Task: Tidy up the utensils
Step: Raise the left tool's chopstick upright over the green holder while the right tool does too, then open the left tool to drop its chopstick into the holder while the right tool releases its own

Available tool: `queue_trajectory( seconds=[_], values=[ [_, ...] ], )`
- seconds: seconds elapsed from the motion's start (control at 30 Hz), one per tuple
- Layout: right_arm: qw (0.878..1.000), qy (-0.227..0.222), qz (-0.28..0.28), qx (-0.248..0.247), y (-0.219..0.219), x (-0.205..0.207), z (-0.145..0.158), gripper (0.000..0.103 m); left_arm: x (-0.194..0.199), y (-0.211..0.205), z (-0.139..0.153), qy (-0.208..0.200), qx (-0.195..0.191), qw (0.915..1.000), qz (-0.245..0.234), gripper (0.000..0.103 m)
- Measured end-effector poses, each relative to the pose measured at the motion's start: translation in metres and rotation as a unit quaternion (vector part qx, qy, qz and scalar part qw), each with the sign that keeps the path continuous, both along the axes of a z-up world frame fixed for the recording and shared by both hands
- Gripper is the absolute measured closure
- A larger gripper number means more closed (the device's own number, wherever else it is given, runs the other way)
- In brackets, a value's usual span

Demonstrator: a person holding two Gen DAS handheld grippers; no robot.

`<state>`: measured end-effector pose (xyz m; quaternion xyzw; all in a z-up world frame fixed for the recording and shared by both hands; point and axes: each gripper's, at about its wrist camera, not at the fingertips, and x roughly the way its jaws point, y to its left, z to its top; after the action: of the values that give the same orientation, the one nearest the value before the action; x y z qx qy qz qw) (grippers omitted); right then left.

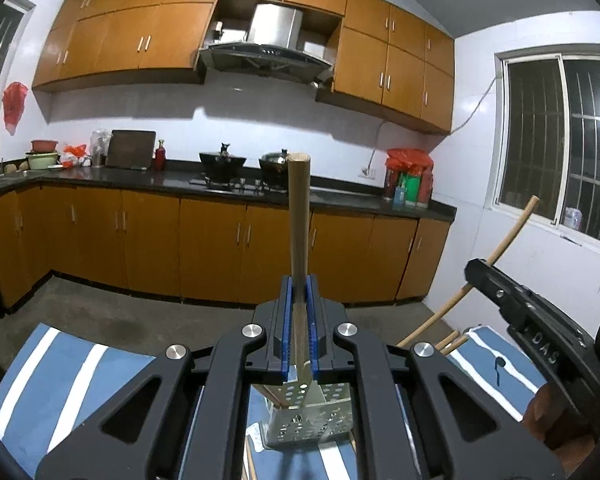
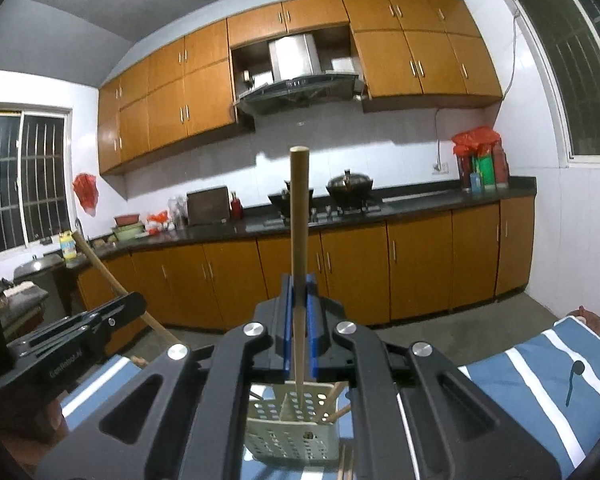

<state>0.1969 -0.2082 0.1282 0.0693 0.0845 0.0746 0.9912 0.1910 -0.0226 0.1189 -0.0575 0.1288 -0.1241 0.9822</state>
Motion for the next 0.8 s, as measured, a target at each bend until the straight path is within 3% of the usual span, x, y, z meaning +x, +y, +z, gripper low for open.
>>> queue_trajectory(
  seconds=[0.13,0.23,0.27,0.3,0.37,0.63,0.8],
  values=[
    [1.0,0.029,0.004,-0.008,0.003,0.012,-0.015,0.094,0.011,-0.007,-0.016,0.027,0.012,0.9995,-0.008,0.095],
    [0.999,0.042,0.003,-0.012,0.004,0.014,-0.022,0.086,0.013,-0.006,-0.021,0.041,0.01,0.9991,-0.009,0.094],
    [0.999,0.041,0.003,-0.011,0.005,0.013,-0.022,0.082,0.013,-0.005,-0.022,0.042,0.009,0.999,-0.009,0.089],
    [0.999,0.039,0.003,-0.01,0.004,0.011,-0.021,0.08,0.012,-0.003,-0.021,0.042,0.009,0.999,-0.008,0.078],
    [0.999,0.033,0.003,-0.009,0.003,0.006,-0.017,0.078,0.008,-0.001,-0.018,0.037,0.007,0.9993,-0.004,0.066],
    [1.0,0.009,-0.022,-0.002,-0.02,-0.031,-0.002,0.065,-0.02,0.014,0.004,0.004,-0.023,0.9997,0.002,0.06],
    [0.996,0.059,-0.072,0.01,-0.055,-0.046,-0.027,0.061,-0.055,0.039,-0.001,-0.006,-0.039,0.9989,0.026,0.054]
  ],
)
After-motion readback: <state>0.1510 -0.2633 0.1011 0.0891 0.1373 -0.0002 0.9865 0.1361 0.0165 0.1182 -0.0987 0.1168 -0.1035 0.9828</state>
